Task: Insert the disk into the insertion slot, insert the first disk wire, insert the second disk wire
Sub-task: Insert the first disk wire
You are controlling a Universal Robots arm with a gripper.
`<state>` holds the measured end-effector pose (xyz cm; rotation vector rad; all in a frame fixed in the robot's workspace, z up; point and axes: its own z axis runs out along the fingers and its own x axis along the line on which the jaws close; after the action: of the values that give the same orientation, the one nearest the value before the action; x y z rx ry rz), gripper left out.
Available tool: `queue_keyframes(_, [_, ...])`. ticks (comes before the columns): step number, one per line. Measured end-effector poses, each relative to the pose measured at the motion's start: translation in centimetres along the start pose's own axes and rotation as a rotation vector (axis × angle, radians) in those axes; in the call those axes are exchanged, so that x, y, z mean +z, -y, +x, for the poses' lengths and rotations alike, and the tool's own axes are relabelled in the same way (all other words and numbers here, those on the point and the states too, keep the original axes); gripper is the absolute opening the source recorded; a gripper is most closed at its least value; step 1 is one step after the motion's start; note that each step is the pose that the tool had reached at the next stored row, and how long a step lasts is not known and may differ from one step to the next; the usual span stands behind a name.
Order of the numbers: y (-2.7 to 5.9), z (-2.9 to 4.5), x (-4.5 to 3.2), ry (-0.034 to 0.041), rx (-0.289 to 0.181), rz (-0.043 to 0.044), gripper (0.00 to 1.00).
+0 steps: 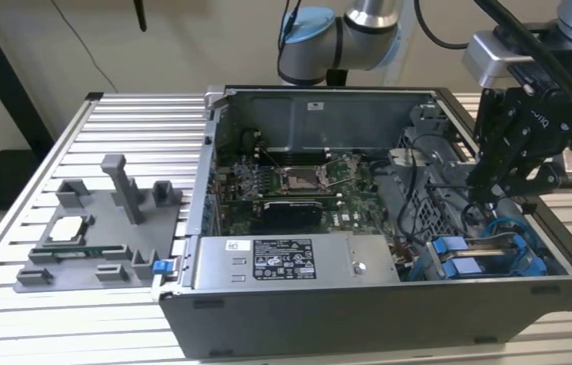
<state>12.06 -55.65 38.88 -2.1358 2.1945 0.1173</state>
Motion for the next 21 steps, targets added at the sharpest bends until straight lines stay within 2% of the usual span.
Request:
queue_keyframes(10, [0.00,0.01,0.05,-0.0028,0.000,0.0018,1.00])
queue_keyframes(11, [0.00,0.01,0.05,-0.0029,0.000,0.0019,0.00])
queue_keyframes(21, [0.00,0.00,0.07,-0.0029,0.000,0.0025,0.00])
